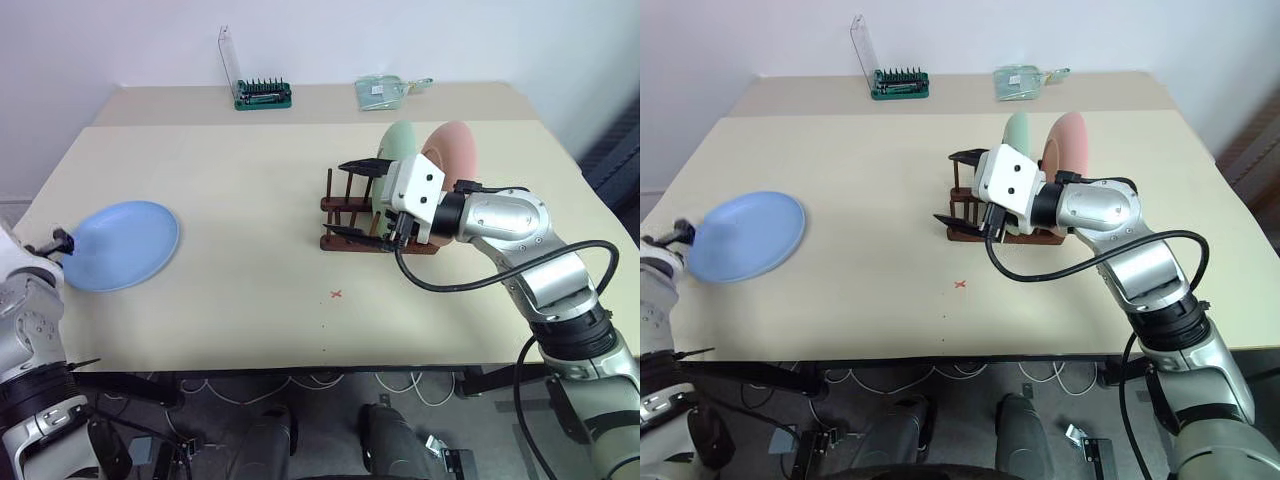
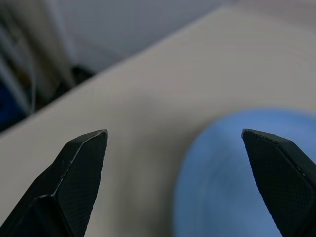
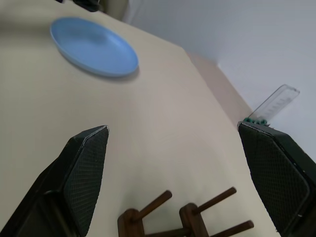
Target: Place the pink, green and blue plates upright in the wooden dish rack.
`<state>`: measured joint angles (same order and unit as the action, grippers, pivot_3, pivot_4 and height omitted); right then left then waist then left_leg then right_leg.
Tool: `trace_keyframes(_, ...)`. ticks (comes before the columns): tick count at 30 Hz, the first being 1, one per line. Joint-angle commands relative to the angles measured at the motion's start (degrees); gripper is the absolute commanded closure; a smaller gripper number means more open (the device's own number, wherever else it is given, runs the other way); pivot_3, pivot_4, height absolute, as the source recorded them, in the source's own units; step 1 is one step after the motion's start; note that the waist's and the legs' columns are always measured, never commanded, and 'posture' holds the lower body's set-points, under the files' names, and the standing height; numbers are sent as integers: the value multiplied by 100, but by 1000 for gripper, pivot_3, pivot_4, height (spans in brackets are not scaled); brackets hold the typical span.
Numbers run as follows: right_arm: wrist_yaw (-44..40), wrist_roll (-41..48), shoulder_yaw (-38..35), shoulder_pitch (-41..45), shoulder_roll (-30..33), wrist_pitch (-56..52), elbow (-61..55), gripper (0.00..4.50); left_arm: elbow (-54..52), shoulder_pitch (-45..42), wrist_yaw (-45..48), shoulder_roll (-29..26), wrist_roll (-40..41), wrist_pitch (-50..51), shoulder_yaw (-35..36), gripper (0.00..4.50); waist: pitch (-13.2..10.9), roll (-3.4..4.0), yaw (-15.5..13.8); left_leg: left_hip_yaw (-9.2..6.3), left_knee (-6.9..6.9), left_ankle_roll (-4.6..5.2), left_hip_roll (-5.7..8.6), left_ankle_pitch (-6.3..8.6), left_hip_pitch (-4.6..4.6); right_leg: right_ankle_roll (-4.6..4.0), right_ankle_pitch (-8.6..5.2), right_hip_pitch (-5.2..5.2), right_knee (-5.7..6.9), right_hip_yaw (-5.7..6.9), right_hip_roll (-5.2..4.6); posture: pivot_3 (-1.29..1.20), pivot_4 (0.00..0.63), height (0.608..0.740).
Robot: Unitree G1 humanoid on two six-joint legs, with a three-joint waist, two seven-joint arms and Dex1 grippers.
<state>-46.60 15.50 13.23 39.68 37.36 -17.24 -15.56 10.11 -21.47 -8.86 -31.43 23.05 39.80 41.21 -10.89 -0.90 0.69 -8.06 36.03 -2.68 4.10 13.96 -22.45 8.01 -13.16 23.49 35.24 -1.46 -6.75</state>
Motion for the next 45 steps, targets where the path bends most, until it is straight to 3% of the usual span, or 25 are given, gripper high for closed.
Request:
trace_keyframes(1,-52,-149,-79,66,-92,162,-76,218,2,-247,-295,14,264,693,301,28,1,-2,-2,0,0,-1,0,0,0,0,0,0,0,0,0,0,150,740)
trace_keyframes(4,-53,-223,-124,17,-139,140,-113,218,29,-264,-149,82,365,956,176,28,2,-5,9,0,0,-2,1,-1,0,0,0,0,0,0,-1,0,150,740)
trace_keyframes(7,-39,-278,-165,-39,-143,100,-183,218,-1,-302,-139,159,371,915,158,898,3,-6,10,0,-2,-4,0,-2,0,-1,1,2,2,0,0,0,150,740)
trace_keyframes(14,-23,-465,-205,-187,-105,97,-281,218,73,-622,-114,243,304,585,-12,4482,3,-7,7,1,-3,-7,0,-3,0,-2,1,2,1,0,-1,0,150,740)
trace_keyframes(22,87,-948,-98,49,-190,442,-41,218,-725,-1673,307,953,393,-919,-697,4482,-5,-33,-21,0,2,-11,2,-5,-5,-2,1,-1,-4,1,-2,0,150,740)
trace_keyframes(27,546,-2076,198,531,-285,1303,588,218,-1441,-2360,675,1457,152,-1601,-1847,4482,-5,-34,11,7,0,-37,2,-20,-5,-1,2,1,-6,0,-3,0,150,740)
trace_keyframes(32,827,-2394,170,970,-626,1479,1043,109,-1757,-2662,606,1867,316,-1517,-2217,4497,-5,-32,51,9,-4,-40,0,-23,-2,-1,2,4,-3,-3,-1,0,150,740)
trace_keyframes(39,1340,-3542,571,1351,-754,2339,1559,109,-2070,-2730,803,2001,76,-1485,-2886,4497,-6,-32,17,9,-2,-40,1,-23,-4,-1,2,4,-3,-2,0,0,150,740)
trace_keyframes(45,1470,-3983,696,1365,-743,2733,1872,109,-2278,-2676,842,2175,168,-1345,-3062,4497,-6,-32,14,7,-1,-40,3,-23,-4,-1,2,1,-4,-2,0,0,150,740)
